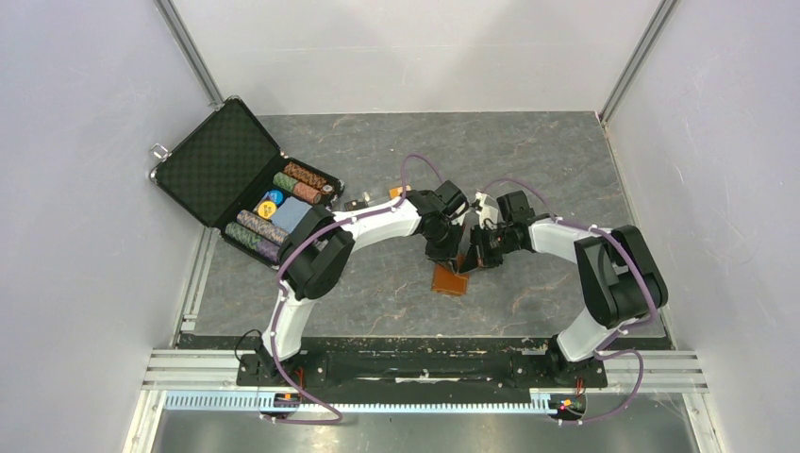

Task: Put the credit cards into the card holder
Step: Close the card holder at the center of the board.

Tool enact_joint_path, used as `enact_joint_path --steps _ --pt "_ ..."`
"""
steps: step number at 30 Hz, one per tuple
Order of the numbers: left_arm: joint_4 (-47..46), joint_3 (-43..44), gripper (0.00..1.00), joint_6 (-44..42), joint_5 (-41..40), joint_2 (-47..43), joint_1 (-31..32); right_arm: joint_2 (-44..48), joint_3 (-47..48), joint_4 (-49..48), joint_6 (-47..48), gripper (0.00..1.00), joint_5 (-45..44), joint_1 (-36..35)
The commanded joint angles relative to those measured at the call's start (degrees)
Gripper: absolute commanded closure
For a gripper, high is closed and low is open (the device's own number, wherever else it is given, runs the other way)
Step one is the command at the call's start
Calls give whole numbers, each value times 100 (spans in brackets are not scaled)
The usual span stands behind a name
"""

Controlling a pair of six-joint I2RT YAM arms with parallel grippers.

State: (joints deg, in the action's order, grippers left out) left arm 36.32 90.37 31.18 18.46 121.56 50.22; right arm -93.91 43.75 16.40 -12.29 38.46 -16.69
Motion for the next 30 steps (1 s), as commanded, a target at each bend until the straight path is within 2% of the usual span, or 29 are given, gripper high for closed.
enact_joint_path --steps 1,13,19,24,30 --pt "181 -163 98 -342 -644 264 54 -481 -120 147 173 100 -1277 -310" --pt "402 -594 98 -54 -1595 628 -51 -919 -431 193 -225 100 -2120 -654" --pt "464 -734 98 65 -1795 841 -169 -1099 -437 306 -396 100 -2534 -829" --pt "301 -685 98 -50 -1415 951 -223 -1159 -352 284 -323 100 -2419 -844" --pt "-96 -595 98 -228 -863 500 -257 -523 -207 -45 -209 100 -1662 -833"
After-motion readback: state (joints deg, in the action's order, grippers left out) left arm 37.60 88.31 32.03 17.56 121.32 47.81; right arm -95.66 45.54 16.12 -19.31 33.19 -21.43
